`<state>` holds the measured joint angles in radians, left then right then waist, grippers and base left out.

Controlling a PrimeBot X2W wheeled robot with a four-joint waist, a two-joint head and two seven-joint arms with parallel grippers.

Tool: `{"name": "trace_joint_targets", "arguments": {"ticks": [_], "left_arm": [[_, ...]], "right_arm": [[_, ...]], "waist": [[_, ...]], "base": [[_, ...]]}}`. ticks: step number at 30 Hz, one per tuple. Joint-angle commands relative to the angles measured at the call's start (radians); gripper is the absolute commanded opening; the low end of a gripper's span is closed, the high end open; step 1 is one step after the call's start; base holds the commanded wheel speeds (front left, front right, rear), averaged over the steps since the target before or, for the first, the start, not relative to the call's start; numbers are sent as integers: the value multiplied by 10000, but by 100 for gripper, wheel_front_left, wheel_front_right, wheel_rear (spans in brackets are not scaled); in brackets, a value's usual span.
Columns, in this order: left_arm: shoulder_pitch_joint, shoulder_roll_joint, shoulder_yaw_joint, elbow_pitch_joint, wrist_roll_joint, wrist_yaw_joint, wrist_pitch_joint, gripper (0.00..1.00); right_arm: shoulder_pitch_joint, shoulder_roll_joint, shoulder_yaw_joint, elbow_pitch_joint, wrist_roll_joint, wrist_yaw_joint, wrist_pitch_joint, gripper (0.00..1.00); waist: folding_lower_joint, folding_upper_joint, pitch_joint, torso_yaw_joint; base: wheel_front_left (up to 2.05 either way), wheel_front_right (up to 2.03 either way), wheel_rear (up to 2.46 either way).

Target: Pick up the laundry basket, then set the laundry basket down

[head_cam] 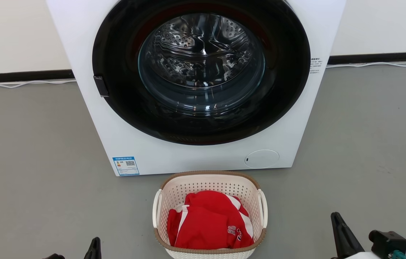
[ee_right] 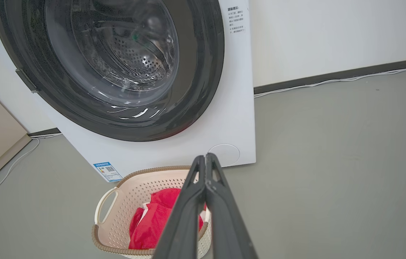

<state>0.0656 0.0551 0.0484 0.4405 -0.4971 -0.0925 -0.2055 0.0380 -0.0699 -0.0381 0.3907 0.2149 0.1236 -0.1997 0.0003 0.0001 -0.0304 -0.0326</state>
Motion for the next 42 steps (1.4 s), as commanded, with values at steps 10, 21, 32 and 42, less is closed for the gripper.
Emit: {"name": "trace_joint_targets", "arguments": {"ticks": [10, 21, 32, 42], "left_arm": [[-533, 56, 138, -457, -1205, -82, 307, 0], [-655, 45, 189, -611, -2217, -113, 599, 0], [-803, 32, 253, -794, -3430, -150, 953, 0], [-925, 22, 307, -945, -4438, -180, 1247, 0]], "right_arm": [[-478, -25, -125, -433, 1506, 15, 317, 0], [-578, -3, -187, -539, 2776, 21, 602, 0], [-698, 25, -266, -665, 4298, 28, 948, 0], [-798, 47, -332, -769, 5562, 34, 1235, 0]], "waist": [[-2, -1, 33, 32], [-2, -1, 64, 62], [-2, -1, 101, 98], [-2, -1, 132, 128]], "base": [[0, 0, 0], [0, 0, 0], [0, 0, 0], [0, 0, 0]]}}
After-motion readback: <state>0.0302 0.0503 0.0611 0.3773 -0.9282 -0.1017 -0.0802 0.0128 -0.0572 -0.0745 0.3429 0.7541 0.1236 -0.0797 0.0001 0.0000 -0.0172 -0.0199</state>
